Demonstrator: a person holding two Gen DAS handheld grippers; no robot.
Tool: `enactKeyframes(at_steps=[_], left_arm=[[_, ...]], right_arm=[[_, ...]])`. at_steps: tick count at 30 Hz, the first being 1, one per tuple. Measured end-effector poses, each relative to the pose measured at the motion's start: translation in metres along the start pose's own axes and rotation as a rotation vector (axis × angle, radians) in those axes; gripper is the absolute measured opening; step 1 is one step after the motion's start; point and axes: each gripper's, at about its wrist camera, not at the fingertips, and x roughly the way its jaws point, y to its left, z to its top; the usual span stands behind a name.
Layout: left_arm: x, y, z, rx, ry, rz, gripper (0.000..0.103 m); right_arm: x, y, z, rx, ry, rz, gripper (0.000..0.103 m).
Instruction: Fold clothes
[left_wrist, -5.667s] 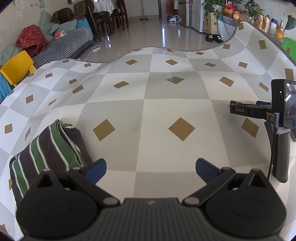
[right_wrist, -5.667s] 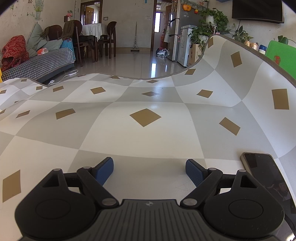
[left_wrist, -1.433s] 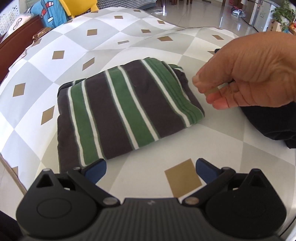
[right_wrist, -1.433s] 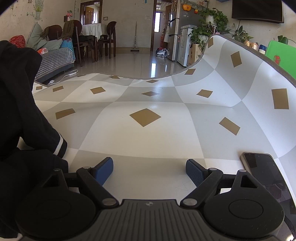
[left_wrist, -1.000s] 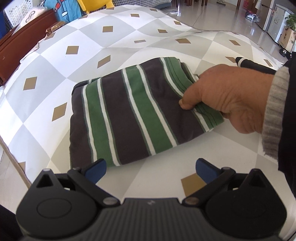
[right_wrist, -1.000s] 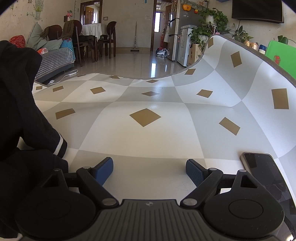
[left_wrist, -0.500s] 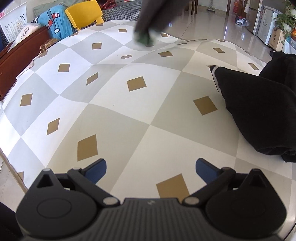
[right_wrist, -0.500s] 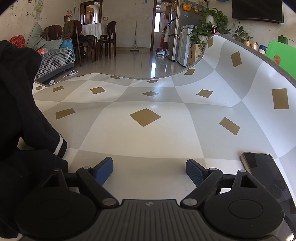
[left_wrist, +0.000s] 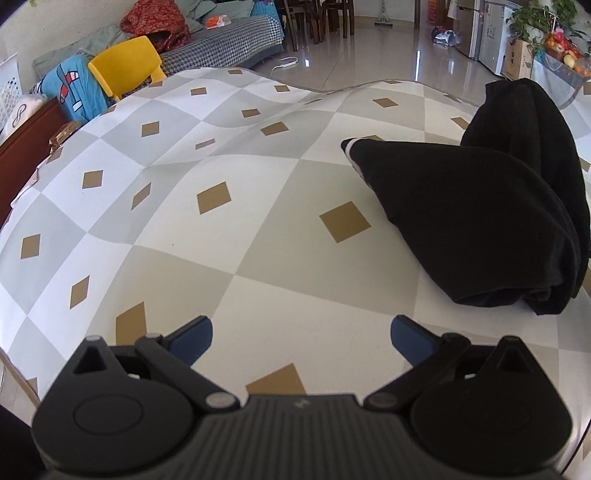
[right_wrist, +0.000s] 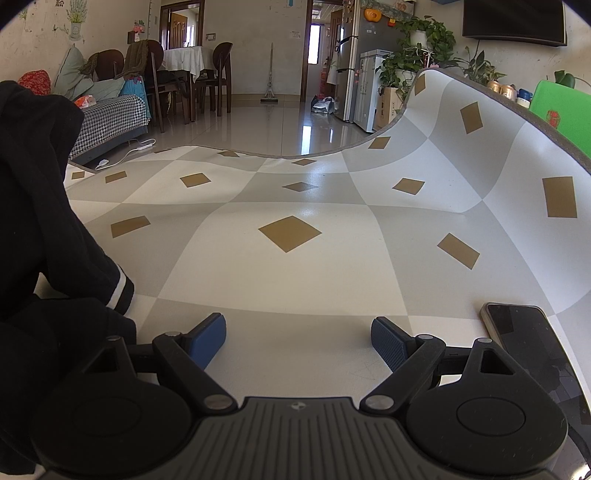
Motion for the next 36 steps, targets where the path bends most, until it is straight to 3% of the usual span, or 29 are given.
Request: enactKeyframes(at_steps=[9,23,36], left_arm=[[-0.002,-0.034,-0.006,0.093,-0.018,-0.025,0.103],[-0.002,-0.058,-0.018,0.194,-0.054,-0.044,0.103],[-0.002,-0.053,-0.016,0.173,-0.043,-0.061,0.103]], right_arm=[[0.0,0.0,0.0,0.0,0.0,0.0,0.086],[0.0,0.0,0.0,0.0,0.0,0.0,0.086],[0.0,0.0,0.0,0.0,0.0,0.0,0.086]])
